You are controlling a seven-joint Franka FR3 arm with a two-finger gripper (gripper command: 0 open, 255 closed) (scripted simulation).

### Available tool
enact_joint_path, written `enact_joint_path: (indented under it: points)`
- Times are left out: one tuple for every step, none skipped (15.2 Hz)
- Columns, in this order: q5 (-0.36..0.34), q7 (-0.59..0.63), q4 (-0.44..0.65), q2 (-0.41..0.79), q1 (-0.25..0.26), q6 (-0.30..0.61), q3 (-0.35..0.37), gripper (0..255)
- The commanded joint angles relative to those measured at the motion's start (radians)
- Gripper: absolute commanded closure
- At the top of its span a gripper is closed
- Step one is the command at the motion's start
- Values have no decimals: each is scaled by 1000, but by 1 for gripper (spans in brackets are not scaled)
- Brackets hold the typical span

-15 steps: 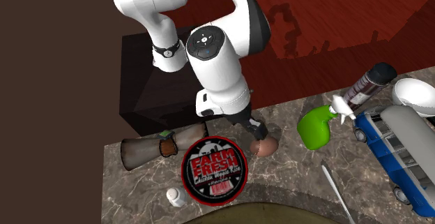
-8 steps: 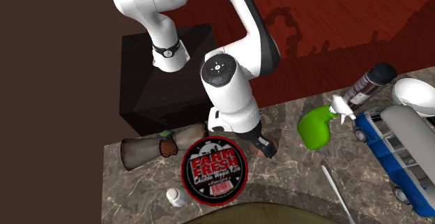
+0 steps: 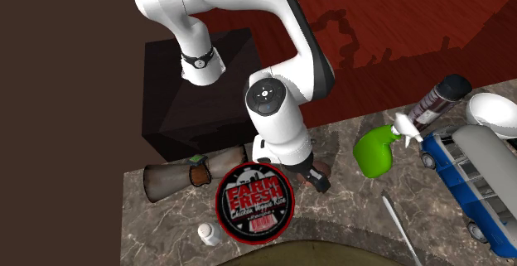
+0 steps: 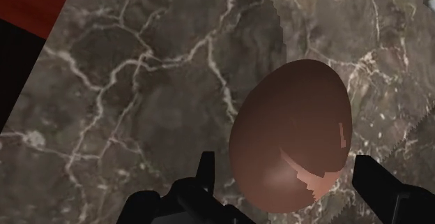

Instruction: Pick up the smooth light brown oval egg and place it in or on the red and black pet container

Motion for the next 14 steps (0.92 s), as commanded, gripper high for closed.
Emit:
enact_joint_path:
  points:
    - [0, 1, 1, 1, 1, 1, 0, 0]
    - [0, 1, 1, 1, 1, 1, 0, 0]
    - [0, 1, 1, 1, 1, 1, 0, 0]
    - [0, 0, 0, 1, 0, 1, 0, 0]
    - [0, 0, 0, 1, 0, 1, 0, 255]
    - [0, 0, 0, 1, 0, 1, 0, 255]
    - [0, 0, 0, 1, 0, 1, 0, 255]
    - [0, 1, 0, 1, 1, 1, 0, 255]
    - [0, 1, 0, 1, 1, 1, 0, 255]
    - [0, 0, 0, 1, 0, 1, 0, 255]
    - [-1, 1, 1, 1, 1, 1, 0, 255]
    - [0, 1, 1, 2, 1, 1, 0, 255]
    - [-1, 0, 1, 2, 1, 1, 0, 255]
    - [0, 0, 1, 1, 1, 1, 0, 255]
